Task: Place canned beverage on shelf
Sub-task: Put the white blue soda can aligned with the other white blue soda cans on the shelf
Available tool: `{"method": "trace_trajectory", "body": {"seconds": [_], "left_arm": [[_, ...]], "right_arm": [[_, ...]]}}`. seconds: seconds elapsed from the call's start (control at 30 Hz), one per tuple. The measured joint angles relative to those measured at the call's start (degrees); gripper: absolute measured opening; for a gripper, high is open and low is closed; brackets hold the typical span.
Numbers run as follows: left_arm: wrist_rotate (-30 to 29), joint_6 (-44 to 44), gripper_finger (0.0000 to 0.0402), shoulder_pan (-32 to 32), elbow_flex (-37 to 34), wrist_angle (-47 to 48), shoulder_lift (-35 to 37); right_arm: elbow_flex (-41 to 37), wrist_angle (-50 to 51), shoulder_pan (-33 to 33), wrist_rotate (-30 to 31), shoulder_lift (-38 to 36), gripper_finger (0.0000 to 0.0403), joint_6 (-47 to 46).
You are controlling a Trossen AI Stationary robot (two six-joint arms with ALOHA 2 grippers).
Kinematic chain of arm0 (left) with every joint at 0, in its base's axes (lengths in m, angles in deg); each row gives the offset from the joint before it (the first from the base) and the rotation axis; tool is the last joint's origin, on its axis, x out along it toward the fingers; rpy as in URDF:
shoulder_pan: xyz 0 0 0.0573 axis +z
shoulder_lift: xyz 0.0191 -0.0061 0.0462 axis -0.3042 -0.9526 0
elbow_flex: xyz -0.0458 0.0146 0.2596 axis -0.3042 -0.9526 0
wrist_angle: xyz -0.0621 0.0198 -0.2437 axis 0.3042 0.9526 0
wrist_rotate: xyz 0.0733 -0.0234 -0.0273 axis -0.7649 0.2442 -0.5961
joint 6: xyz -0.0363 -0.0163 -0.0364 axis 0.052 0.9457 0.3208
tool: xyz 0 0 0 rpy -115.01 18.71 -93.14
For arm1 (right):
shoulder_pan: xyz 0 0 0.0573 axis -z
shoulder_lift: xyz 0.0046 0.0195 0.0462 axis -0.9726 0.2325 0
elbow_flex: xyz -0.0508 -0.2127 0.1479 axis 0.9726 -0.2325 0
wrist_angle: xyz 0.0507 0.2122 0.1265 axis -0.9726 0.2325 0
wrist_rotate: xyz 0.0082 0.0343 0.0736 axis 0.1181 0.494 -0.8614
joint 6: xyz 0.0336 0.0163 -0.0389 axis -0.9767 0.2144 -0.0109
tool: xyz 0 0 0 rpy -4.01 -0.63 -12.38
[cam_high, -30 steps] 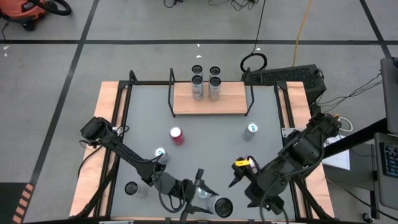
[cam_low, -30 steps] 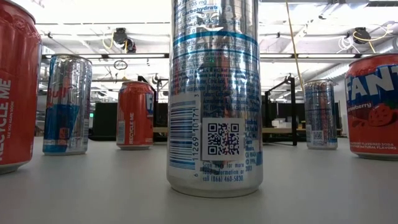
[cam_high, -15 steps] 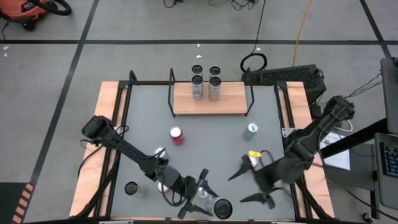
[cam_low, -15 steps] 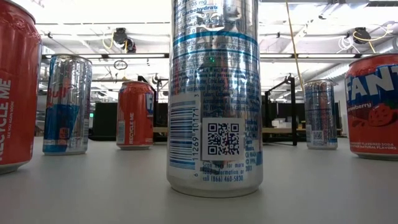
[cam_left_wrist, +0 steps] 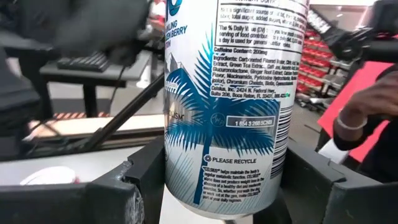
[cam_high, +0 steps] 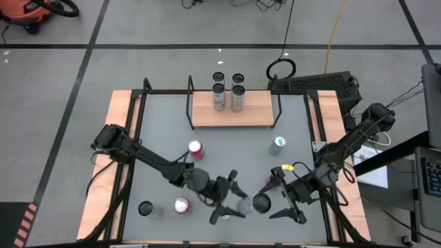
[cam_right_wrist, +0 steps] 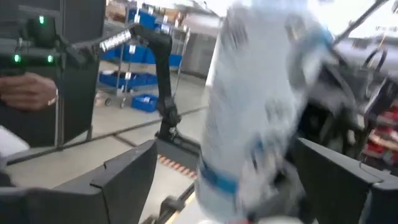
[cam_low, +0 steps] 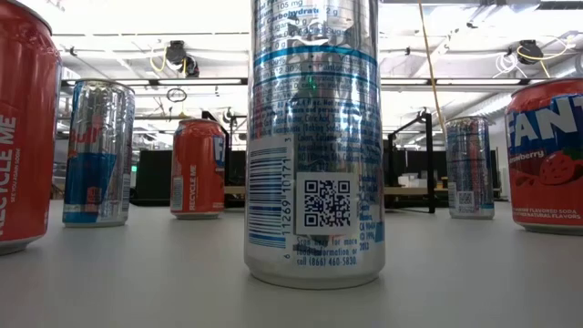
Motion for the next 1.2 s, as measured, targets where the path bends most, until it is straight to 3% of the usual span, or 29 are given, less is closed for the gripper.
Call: {"method": "trace_trajectory", "body": {"seconds": [0.2,0.33,0.7,1.2], "left_arm": [[4.87,1.17,0.0235,1.70,-0.01,1.05,0.00],[5.54,0.51,0.0235,2.68,-0.02,1.55,0.00],[4.55,1.01,0.0235,5.19,-0.03,3.12,0.04],[3.94,1.59,0.0235,5.74,-0.03,4.75,0.02]], "right_arm": [[0.00,-2.90,0.47,-0.63,-0.02,0.0338,3.82],[-0.02,-5.60,2.34,-5.22,-0.02,0.0338,3.98],[0.00,-8.93,7.86,-7.70,-0.02,0.0338,3.77],[0.00,-8.99,8.79,-13.05,0.01,0.0336,3.53]]}}
